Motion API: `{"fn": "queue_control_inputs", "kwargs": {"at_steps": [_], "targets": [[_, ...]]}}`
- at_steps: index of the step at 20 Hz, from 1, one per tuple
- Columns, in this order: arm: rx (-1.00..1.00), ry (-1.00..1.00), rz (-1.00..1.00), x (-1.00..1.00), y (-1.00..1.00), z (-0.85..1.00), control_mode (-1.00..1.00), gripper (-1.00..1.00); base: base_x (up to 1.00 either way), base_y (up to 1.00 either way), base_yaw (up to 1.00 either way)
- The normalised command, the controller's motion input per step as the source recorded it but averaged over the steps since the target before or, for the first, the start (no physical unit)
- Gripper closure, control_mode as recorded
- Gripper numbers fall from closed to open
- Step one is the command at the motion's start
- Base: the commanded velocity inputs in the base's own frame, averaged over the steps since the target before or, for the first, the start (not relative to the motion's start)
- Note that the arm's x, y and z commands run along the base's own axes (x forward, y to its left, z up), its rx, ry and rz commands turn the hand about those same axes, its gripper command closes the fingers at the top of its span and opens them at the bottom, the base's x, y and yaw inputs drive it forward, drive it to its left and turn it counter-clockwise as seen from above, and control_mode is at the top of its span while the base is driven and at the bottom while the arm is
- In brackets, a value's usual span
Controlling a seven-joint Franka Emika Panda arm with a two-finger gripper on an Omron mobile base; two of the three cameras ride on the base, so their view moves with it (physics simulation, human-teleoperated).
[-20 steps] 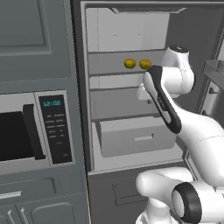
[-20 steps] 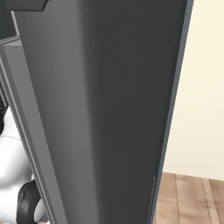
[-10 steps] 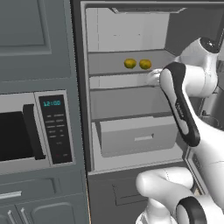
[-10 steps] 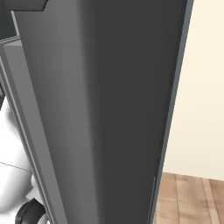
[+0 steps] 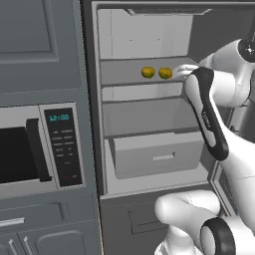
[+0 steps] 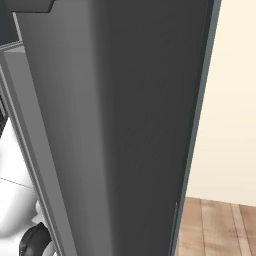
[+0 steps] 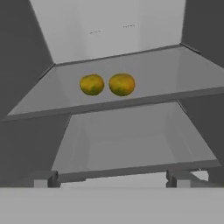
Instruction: Place the condiment bottle and mustard from the counter to the top shelf of the fridge. If the existing items in the fridge are on the top shelf, move them to other shelves.
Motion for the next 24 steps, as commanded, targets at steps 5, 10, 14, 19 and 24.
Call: {"fn": "queue_control_inputs", "kwargs": {"at_steps": [5, 10, 14, 19, 24], "targets": [[0.0, 0.02, -0.17, 0.76, -0.08, 0.0, -1.0, -1.0, 0.0, 0.0, 0.0], [-0.02, 0.11, -0.02, 0.46, -0.02, -0.01, -1.0, -1.0, 0.0, 0.0, 0.0], [-0.05, 0.22, 0.0, 0.6, 0.0, -0.14, -1.0, -1.0, 0.0, 0.0, 0.0], [-0.01, 0.08, 0.0, 0.55, -0.07, -0.16, -1.0, -1.0, 0.0, 0.0, 0.0], [0.0, 0.0, 0.0, 0.55, -0.15, -0.12, -1.0, -1.0, 0.0, 0.0, 0.0]]}}
